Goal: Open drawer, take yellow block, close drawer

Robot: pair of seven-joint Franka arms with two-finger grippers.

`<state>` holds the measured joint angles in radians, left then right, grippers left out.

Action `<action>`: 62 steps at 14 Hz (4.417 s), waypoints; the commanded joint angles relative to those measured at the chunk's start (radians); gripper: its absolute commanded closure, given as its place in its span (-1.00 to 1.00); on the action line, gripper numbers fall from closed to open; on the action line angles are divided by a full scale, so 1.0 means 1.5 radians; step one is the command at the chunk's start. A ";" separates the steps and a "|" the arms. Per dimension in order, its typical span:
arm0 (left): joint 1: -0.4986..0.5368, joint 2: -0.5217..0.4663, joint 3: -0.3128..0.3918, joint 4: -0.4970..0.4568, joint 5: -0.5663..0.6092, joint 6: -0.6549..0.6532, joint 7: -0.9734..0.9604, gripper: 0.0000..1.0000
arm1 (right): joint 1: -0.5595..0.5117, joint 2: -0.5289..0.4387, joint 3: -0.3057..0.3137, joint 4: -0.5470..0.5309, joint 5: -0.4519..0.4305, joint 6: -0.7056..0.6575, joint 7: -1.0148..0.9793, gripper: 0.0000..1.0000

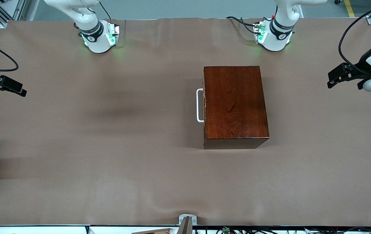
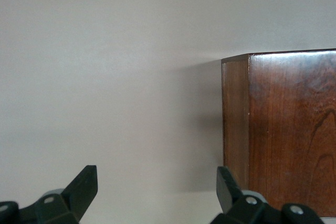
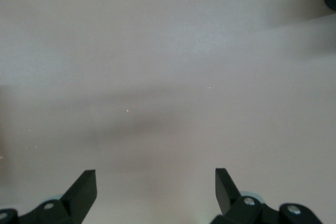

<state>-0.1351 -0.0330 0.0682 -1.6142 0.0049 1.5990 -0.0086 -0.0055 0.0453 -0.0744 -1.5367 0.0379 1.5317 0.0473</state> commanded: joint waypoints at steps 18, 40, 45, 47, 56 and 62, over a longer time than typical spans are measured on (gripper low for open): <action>-0.015 0.056 -0.020 0.050 -0.055 -0.029 -0.021 -1.00 | 0.003 -0.006 -0.002 0.002 0.007 -0.005 0.000 -1.00; -0.473 0.409 -0.083 0.256 0.045 0.059 -0.682 -1.00 | 0.002 -0.006 -0.002 0.002 0.007 -0.004 0.000 -1.00; -0.480 0.445 -0.088 0.244 0.081 0.059 -0.671 -1.00 | 0.002 -0.006 -0.002 0.002 0.007 -0.004 0.000 -1.00; -0.481 0.457 -0.091 0.243 0.111 0.068 -0.664 -1.00 | 0.002 -0.006 -0.002 0.001 0.007 -0.005 0.000 -1.00; -0.474 0.492 -0.091 0.230 0.114 0.159 -0.601 -1.00 | 0.002 -0.006 -0.002 0.002 0.007 -0.004 0.000 -1.00; -0.472 0.491 -0.088 0.204 0.117 0.162 -0.582 -1.00 | 0.003 -0.006 -0.002 0.001 0.007 -0.005 0.000 -1.00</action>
<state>-0.8425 0.7121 -0.0694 -1.2798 0.1541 1.8280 -0.8942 -0.0052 0.0453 -0.0748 -1.5363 0.0379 1.5319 0.0473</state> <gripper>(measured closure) 0.000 0.000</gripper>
